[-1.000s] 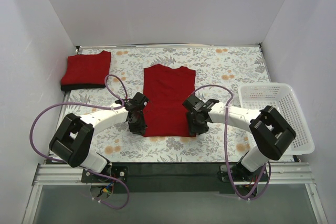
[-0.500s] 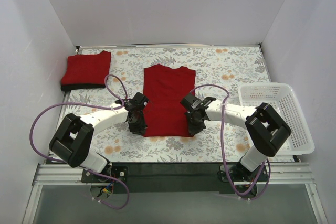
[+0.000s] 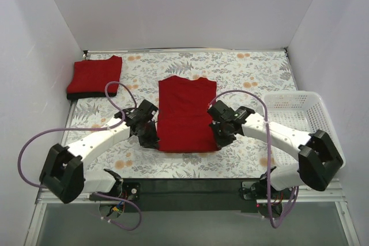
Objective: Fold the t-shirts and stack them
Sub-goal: Fold the tshirt
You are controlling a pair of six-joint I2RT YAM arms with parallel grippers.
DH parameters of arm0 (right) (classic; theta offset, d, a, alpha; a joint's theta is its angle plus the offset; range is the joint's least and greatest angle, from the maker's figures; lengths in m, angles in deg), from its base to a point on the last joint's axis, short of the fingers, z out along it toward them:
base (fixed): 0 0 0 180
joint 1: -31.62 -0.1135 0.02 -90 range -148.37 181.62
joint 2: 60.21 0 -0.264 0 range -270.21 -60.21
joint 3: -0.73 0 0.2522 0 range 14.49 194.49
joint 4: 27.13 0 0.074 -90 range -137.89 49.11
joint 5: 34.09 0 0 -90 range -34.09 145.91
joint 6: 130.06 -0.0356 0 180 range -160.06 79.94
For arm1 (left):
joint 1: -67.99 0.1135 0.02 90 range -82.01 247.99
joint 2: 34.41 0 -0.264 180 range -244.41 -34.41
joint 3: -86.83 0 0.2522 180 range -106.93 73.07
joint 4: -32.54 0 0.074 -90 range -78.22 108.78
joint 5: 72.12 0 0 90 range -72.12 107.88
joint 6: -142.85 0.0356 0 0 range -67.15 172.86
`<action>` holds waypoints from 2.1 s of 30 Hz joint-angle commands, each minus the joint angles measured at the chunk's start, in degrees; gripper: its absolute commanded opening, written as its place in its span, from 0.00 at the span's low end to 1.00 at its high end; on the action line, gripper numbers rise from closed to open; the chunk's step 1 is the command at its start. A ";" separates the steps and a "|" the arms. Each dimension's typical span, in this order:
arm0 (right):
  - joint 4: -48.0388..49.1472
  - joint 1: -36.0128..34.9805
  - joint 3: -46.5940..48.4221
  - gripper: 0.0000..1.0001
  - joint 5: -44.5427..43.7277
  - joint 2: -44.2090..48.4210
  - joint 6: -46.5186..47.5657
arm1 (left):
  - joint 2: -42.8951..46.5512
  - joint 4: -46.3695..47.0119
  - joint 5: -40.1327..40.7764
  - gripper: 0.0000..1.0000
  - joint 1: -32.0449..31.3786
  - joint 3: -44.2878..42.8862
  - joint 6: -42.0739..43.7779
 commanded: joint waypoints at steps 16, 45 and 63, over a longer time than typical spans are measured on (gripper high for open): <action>-32.70 0.16 16.13 0.01 9.41 12.48 2.27 | 20.53 -20.70 -9.93 0.00 -0.94 -9.43 -2.29; -24.36 20.20 38.06 0.01 7.29 -12.41 22.04 | -7.86 2.06 14.25 0.00 3.62 -21.66 2.89; -12.41 22.22 37.98 0.01 5.27 -25.86 24.42 | -16.47 14.10 14.34 0.00 8.73 -15.34 3.77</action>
